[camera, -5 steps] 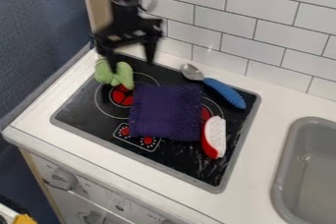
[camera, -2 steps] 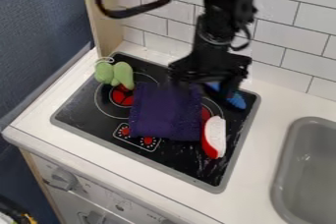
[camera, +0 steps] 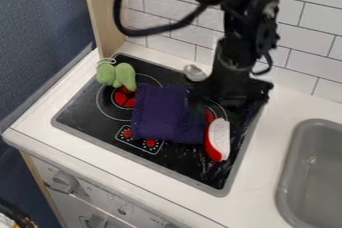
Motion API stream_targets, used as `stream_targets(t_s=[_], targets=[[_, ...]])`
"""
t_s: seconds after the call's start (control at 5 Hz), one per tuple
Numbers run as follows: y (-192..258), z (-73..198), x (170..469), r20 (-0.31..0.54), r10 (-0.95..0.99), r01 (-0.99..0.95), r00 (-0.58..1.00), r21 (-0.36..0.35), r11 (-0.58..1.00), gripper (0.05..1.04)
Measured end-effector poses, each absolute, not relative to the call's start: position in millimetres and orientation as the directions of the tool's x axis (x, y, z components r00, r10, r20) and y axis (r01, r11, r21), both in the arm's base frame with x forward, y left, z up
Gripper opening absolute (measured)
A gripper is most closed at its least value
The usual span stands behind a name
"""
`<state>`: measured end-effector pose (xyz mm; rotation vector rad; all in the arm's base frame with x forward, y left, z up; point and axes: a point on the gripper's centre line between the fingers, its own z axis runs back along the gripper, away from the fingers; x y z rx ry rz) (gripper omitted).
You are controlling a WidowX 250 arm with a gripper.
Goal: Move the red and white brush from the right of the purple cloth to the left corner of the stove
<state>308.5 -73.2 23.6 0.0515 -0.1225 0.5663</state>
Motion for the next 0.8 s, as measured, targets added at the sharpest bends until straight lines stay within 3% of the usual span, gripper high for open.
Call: stream_targets(t_s=[0.4, 0.6, 0.8], targets=[[-69.2, 9.5, 298.7, 0.135, 0.519, -0.528, 0.844, 0.037, 0.849, 1.0], [-73.9, 0.8, 294.8, 0.123, 0.495, -0.504, 0.86, 0.056, 0.862, 0.941], [-75.0, -0.3, 294.9, 0.129, 0.487, -0.496, 0.864, 0.053, 0.867, 0.65]])
